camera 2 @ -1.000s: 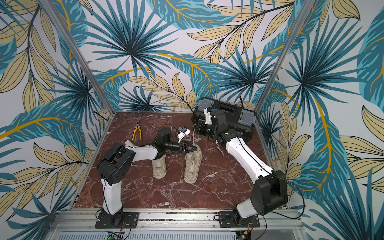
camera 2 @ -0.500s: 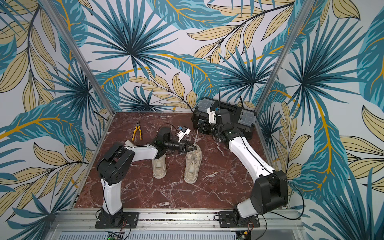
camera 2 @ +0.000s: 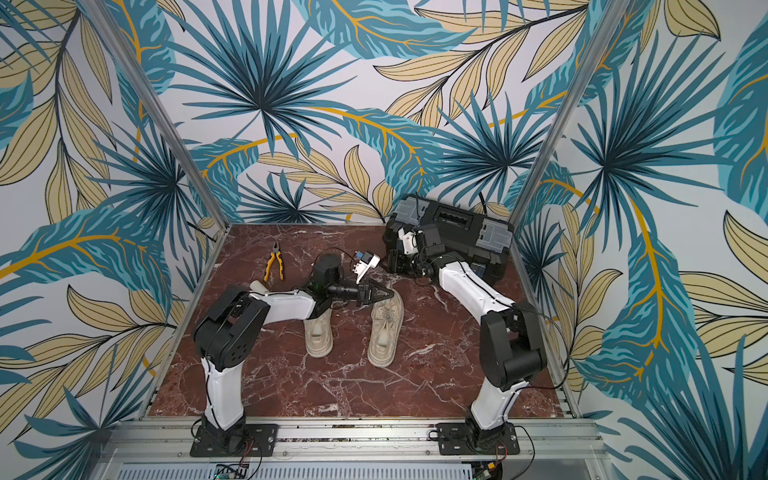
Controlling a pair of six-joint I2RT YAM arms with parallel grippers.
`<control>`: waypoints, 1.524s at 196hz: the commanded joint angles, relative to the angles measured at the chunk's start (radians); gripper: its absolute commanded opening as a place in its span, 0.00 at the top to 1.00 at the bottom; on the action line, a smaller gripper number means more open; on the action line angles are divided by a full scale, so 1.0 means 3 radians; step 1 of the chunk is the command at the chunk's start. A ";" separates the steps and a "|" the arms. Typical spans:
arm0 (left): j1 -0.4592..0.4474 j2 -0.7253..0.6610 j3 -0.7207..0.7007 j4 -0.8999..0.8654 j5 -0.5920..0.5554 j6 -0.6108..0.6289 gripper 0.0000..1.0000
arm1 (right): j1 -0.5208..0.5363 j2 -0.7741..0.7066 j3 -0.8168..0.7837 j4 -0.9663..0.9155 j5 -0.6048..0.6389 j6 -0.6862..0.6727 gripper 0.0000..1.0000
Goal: Tie the shoes
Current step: Cross the shoelace with the shoelace.
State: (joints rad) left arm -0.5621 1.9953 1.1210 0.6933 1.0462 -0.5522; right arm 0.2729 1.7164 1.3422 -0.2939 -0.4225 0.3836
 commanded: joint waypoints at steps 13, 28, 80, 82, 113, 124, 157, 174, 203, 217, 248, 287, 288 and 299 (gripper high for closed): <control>0.0012 -0.0081 -0.0084 0.0199 -0.0137 -0.0115 0.99 | -0.0226 -0.0524 -0.0293 -0.0168 0.0349 -0.0413 0.31; 0.0012 -0.0064 -0.0070 0.0229 -0.0153 -0.0142 0.99 | -0.0265 -0.0755 -0.0524 -0.0163 0.0430 -0.0532 0.30; 0.0013 -0.0032 -0.0063 0.0254 -0.0169 -0.0174 0.99 | -0.0271 -0.1249 -0.1834 0.1077 -0.0075 -0.0365 0.36; 0.0015 -0.0031 -0.0061 0.0248 -0.0173 -0.0174 0.99 | -0.0271 -0.1244 -0.1872 0.1134 -0.0108 -0.0351 0.36; 0.0017 -0.0032 -0.0050 0.0202 -0.0151 -0.0149 0.99 | -0.0250 -0.0996 -0.1942 0.1497 -0.0426 -0.0323 0.42; 0.0015 -0.0029 -0.0037 0.0194 -0.0148 -0.0143 0.99 | -0.0250 -0.0898 -0.1913 0.1534 -0.0504 -0.0362 0.42; 0.0014 -0.0023 -0.0033 0.0203 -0.0144 -0.0162 0.99 | -0.0240 -0.0640 -0.1816 0.1634 -0.0693 -0.0458 0.42; 0.0018 -0.0021 -0.0025 0.0192 -0.0133 -0.0164 0.99 | -0.0235 -0.0534 -0.1756 0.1667 -0.0786 -0.0500 0.42; 0.0014 -0.0023 -0.0013 0.0148 -0.0112 -0.0143 0.99 | -0.0217 -0.0365 -0.1667 0.1762 -0.0898 -0.0551 0.42; 0.0017 -0.0020 -0.0007 0.0139 -0.0107 -0.0143 0.99 | -0.0207 -0.0280 -0.1596 0.1781 -0.0931 -0.0568 0.42; 0.0018 -0.0024 0.0017 0.0106 -0.0093 -0.0136 0.99 | -0.0179 -0.0110 -0.1444 0.1807 -0.1069 -0.0584 0.45; 0.0015 -0.0016 0.0043 0.0061 -0.0117 -0.0113 0.99 | -0.0174 -0.0014 -0.1391 0.1814 -0.1126 -0.0581 0.66; 0.0016 -0.0015 0.0043 0.0061 -0.0120 -0.0113 0.99 | -0.0174 -0.0014 -0.1391 0.1811 -0.1124 -0.0582 0.67; 0.0022 -0.0020 0.0036 0.0057 -0.0135 -0.0108 0.99 | -0.0176 -0.0048 -0.1391 0.1743 -0.1066 -0.0597 0.77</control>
State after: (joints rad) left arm -0.5613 1.9953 1.1210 0.7151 1.0065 -0.5991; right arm 0.2169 1.7031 0.9142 0.2390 -0.7322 0.2234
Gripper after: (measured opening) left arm 0.084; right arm 0.300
